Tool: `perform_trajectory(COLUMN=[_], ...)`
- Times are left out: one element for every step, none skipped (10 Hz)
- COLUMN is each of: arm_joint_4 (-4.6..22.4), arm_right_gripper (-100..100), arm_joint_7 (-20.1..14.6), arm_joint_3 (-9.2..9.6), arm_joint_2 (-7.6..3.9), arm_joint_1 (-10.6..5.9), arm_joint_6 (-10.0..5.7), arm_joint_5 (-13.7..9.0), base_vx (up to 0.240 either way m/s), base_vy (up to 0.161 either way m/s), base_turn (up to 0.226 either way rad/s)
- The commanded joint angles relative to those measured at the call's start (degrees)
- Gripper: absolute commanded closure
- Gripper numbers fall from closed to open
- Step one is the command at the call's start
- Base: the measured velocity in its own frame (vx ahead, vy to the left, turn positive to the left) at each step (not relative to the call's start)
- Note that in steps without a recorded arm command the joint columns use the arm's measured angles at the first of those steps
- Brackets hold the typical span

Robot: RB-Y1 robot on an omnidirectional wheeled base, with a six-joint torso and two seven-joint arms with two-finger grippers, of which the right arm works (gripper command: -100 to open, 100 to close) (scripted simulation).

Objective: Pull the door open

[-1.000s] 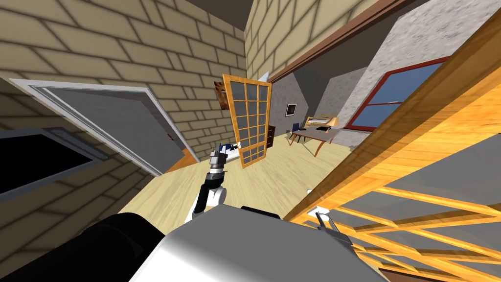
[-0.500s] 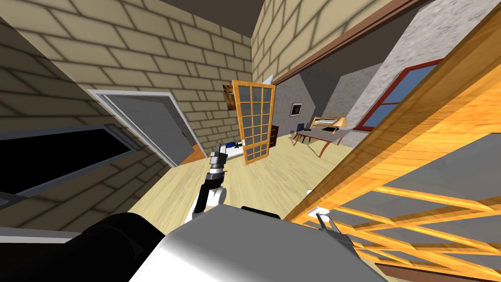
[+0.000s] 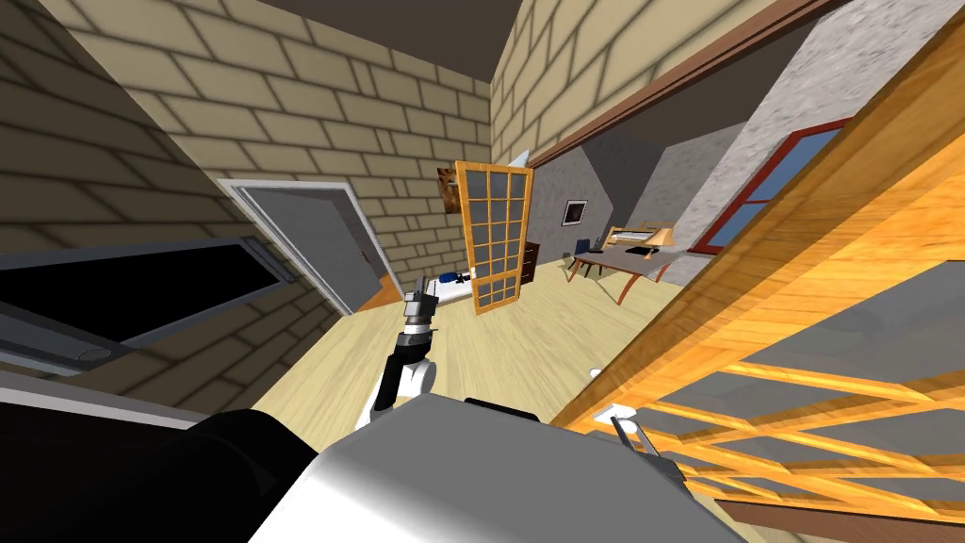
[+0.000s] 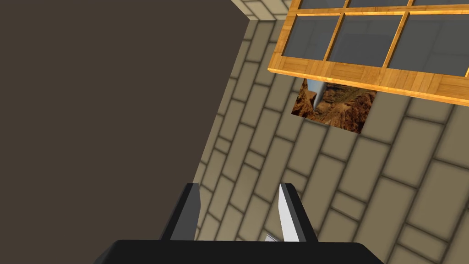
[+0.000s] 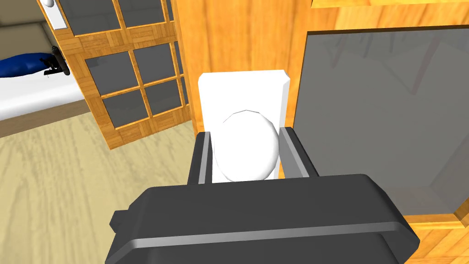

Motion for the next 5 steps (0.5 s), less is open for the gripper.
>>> perform_trajectory(arm_joint_4=[0.91, 2.14, 3.45, 4.80, 6.15], arm_right_gripper=[100, 100, 100, 100, 100], arm_joint_7=[-0.63, -1.18, -1.77, -2.38, -2.99], arm_joint_3=[0.86, 1.44, 2.05, 2.68, 3.30], arm_joint_2=[-0.03, 0.17, 0.39, 0.61, 0.83], arm_joint_1=[0.70, 0.94, 1.20, 1.46, 1.73], arm_joint_6=[-1.91, -3.30, -4.78, -6.31, -7.84], arm_joint_5=[0.50, 0.86, 1.24, 1.64, 2.03], base_vx=[-0.063, -0.073, -0.078, -0.081, -0.102], base_vy=[-0.021, -0.035, -0.024, -0.021, -0.032], base_turn=[0.068, 0.065, 0.064, 0.065, 0.068])
